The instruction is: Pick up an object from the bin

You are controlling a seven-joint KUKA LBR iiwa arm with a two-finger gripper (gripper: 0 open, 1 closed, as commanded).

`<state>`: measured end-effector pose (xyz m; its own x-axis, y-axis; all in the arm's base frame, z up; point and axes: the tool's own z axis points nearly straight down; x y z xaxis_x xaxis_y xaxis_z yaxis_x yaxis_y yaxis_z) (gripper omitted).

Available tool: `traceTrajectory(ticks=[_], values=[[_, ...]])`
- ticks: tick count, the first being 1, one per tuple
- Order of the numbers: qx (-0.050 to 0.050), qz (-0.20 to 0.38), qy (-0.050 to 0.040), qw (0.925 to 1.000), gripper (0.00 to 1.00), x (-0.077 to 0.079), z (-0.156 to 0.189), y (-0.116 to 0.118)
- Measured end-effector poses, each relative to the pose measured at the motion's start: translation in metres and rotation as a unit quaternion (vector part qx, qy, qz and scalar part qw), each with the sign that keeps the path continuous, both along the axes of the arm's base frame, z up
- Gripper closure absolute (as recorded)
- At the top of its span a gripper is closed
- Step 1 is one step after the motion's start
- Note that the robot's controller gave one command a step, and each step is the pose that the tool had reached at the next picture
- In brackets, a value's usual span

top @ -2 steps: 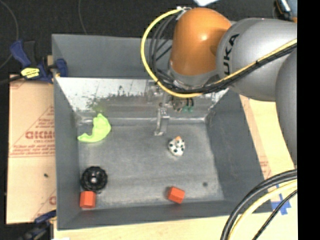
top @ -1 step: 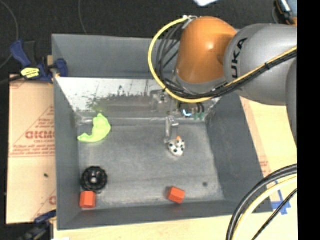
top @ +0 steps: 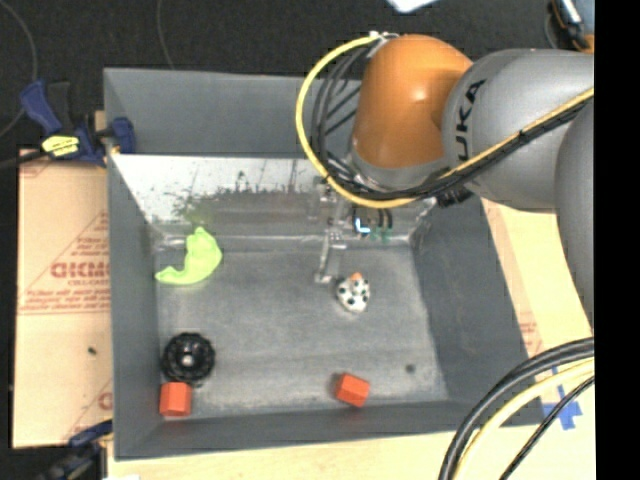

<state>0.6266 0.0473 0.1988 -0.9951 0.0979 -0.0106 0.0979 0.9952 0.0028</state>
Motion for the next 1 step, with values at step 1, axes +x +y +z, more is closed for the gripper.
traceTrajectory(ticks=[1], values=[[-0.003, 0.212, 0.0042, 0.9772, 0.0, -0.0141, 0.0149, -0.0489]])
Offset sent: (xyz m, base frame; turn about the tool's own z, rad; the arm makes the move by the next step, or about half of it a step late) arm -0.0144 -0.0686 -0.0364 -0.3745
